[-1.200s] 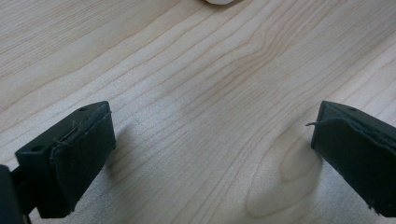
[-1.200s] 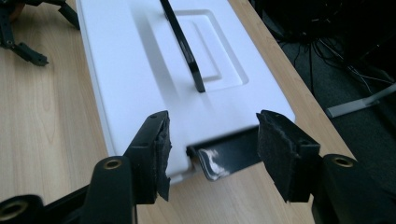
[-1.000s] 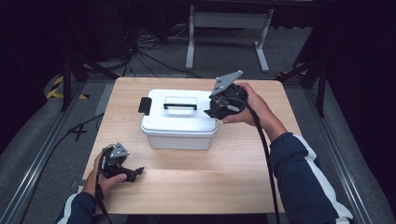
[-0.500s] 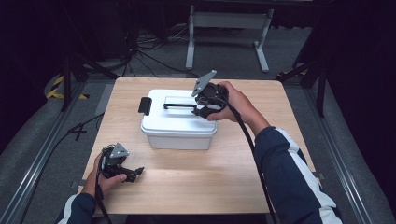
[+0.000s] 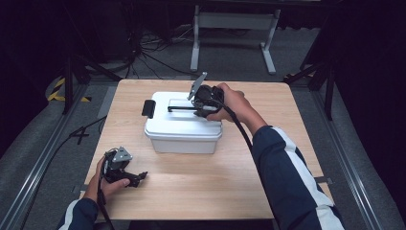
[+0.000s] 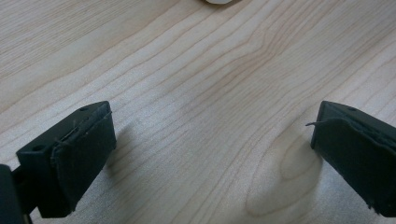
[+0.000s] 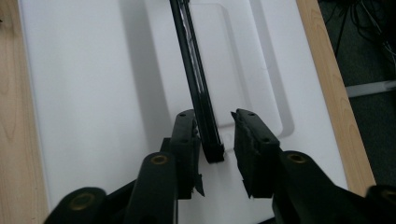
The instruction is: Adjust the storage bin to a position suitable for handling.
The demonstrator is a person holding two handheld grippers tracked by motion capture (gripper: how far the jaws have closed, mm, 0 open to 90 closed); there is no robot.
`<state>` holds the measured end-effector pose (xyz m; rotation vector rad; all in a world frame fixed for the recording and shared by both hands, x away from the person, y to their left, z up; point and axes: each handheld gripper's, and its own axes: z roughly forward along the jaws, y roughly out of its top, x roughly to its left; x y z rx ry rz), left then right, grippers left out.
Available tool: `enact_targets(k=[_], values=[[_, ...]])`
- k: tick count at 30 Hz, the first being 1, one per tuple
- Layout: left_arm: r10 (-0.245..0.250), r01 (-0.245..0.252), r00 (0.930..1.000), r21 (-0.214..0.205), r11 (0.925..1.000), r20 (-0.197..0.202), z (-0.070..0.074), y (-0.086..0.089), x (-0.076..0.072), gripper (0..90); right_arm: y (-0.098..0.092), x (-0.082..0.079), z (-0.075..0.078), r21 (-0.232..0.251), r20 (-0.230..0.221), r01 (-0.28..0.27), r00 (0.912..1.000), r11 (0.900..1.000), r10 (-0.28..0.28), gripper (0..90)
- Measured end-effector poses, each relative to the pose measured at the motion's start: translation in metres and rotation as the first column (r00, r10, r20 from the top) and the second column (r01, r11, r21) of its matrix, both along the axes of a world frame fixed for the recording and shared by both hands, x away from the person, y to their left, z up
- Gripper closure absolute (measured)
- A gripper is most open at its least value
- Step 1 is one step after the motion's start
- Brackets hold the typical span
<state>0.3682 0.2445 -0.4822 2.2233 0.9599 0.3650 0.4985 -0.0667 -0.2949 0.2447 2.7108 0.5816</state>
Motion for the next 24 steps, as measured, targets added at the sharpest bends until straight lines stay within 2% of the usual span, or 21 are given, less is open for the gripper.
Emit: enact_targets(k=[4,5,11,14,15,21,24], values=[[-0.003,0.003,1.0000,0.001,1.0000,0.001,0.000,0.000,0.000,0.3,0.005,-0.001,-0.001,-0.002,0.003,-0.012,0.9999,0.9999,0.012,79.5],[-0.002,0.002,1.0000,0.001,1.0000,0.000,0.000,0.000,0.000,0.3,0.006,0.000,-0.001,-0.002,0.019,-0.021,0.9996,0.9998,0.021,80.4],[-0.003,0.003,1.0000,0.000,1.0000,0.000,0.000,0.000,0.000,0.3,0.007,-0.001,0.001,-0.001,0.028,-0.028,0.9992,0.9996,0.028,82.0],[-0.005,0.005,1.0000,-0.002,1.0000,-0.001,0.000,0.000,0.000,0.2,0.006,-0.001,0.003,0.011,0.037,-0.048,0.9982,0.9988,0.047,82.5],[-0.006,0.006,1.0000,-0.002,1.0000,-0.002,0.000,0.000,0.000,0.2,0.005,-0.002,0.005,0.032,0.046,-0.048,0.9979,0.9983,0.047,82.8],[-0.007,0.007,1.0000,-0.002,1.0000,-0.002,0.000,0.000,0.001,0.2,0.004,-0.004,0.011,0.039,0.073,-0.056,0.9959,0.9977,0.053,83.7],[-0.006,0.006,1.0000,-0.003,1.0000,-0.002,0.000,0.000,0.000,0.2,0.002,-0.005,0.013,0.058,0.089,-0.068,0.9941,0.9960,0.062,84.1]])
